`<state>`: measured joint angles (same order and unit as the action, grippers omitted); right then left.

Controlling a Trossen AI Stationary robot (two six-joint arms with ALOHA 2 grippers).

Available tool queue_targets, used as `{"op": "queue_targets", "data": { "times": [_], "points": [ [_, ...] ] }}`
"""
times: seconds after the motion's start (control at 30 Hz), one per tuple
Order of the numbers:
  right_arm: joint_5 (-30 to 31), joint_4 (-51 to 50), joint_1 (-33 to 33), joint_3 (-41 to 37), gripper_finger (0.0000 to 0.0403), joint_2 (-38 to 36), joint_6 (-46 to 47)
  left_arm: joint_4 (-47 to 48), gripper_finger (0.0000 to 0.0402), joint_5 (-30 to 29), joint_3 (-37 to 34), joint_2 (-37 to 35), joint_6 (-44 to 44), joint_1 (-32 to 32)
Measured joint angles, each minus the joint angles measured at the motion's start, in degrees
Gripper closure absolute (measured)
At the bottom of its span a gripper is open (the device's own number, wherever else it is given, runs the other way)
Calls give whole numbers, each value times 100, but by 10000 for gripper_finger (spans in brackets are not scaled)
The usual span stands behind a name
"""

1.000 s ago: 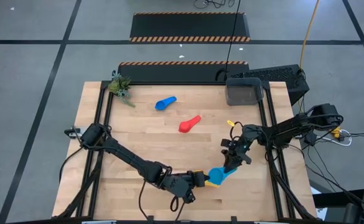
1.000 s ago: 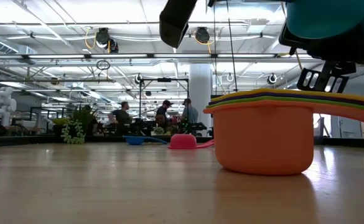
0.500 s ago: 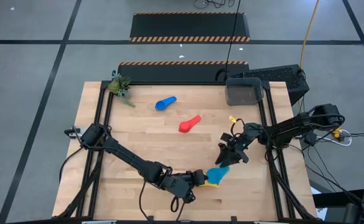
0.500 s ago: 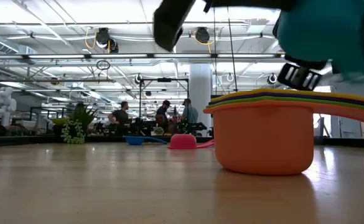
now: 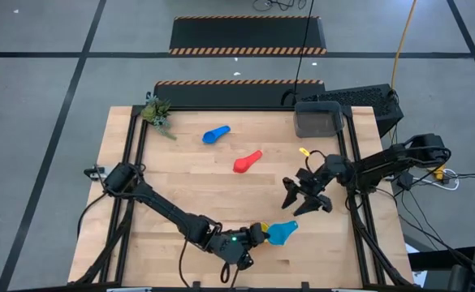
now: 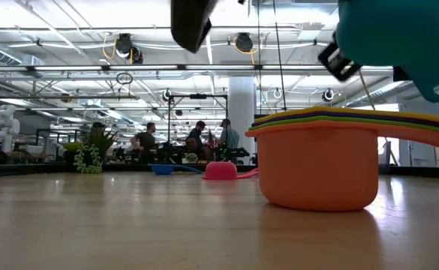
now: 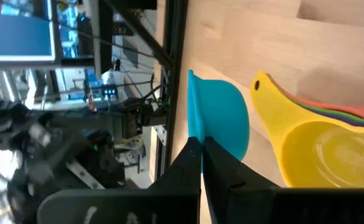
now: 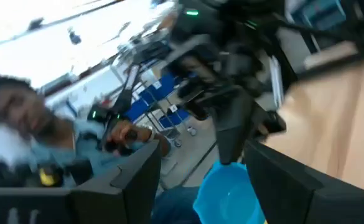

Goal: Nest measuring cups in basket
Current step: Stack the light blue measuring cup on top of the yellow measuring cup

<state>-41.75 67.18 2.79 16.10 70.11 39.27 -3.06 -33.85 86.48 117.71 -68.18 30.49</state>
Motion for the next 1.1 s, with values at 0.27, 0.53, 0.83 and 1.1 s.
{"op": "queue_targets", "data": {
  "times": [0.27,0.53,0.83,1.1],
  "points": [
    [816,-1948,59,-8,179,-1158,-2237,-9,401,-1199,-282,-403,1128,268],
    [3032,-4043,558,-13,179,-2531,-4052,-976,401,-1930,-1184,-1027,1681,697],
    [4047,-4291,1224,-13,179,-3226,-4914,-4053,401,-2282,-2796,-1728,633,985],
    [4818,-3615,1601,-13,179,-3231,-5648,-6430,401,-1454,-3643,-1786,46,737]
  ]
}}
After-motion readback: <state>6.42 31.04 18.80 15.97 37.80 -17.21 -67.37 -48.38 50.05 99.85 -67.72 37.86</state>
